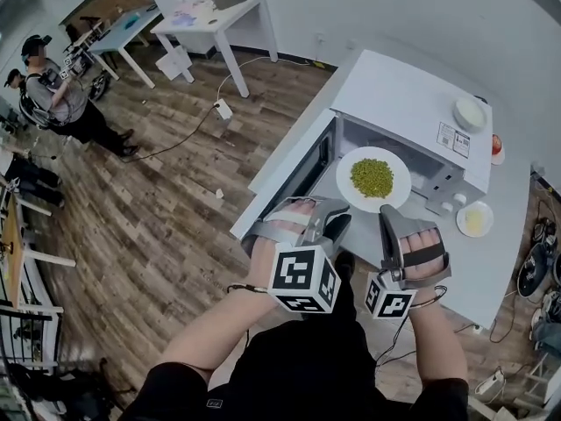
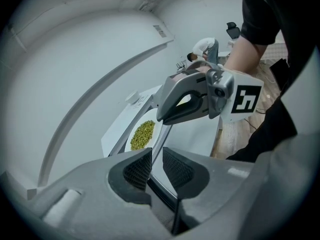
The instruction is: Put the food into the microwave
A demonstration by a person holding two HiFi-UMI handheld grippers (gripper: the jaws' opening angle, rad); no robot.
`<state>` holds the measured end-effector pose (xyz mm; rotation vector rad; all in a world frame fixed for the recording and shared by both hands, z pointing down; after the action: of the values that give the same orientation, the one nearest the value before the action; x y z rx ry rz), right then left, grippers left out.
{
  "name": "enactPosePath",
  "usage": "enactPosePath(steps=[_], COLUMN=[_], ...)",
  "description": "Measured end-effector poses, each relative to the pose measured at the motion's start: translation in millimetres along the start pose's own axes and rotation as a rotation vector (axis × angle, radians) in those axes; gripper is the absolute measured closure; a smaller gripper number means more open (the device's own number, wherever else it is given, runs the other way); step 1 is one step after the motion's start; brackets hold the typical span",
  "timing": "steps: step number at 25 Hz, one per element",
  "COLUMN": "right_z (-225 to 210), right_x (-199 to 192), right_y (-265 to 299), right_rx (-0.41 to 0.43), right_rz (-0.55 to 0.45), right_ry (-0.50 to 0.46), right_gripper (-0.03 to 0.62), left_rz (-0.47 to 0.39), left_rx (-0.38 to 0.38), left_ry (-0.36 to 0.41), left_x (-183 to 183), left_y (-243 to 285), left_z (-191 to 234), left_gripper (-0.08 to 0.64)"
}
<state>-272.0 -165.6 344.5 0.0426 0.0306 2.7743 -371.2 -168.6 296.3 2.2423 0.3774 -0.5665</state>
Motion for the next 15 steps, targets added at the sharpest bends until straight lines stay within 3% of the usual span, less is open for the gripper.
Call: enactPosePath(steps=[4,9,15], right_z=[18,39,67], right_x=[-9,-27,-49], right_y=[14,33,52], right_rx=[0.013,0.010,-0.006], right_rz=[0.031,0.075,0.122], right_ry=[0.004,0.012,0.012], right_gripper=[0.569,0.569,0.569], left_rz=[0.014,0.000,0.017], left_rx=[0.023,-0.001,0.063], left_ry=[0.058,0.053,0.130], left_x=[1,-2,-7], left_y=[24,56,95], left_z=[-6,-14,-22], left_gripper=[0.488,0.488,0.488])
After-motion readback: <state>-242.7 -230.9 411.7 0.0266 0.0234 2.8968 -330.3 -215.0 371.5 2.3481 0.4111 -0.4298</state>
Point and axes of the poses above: the fingertips, and each gripper's own axes: y forward along the fingers, z to its left, x out of its top, the point moved 7 cm from there along -y, backward along the fingers, and after that the axes turned 3 degrees about -y, right-handed, at the moved point
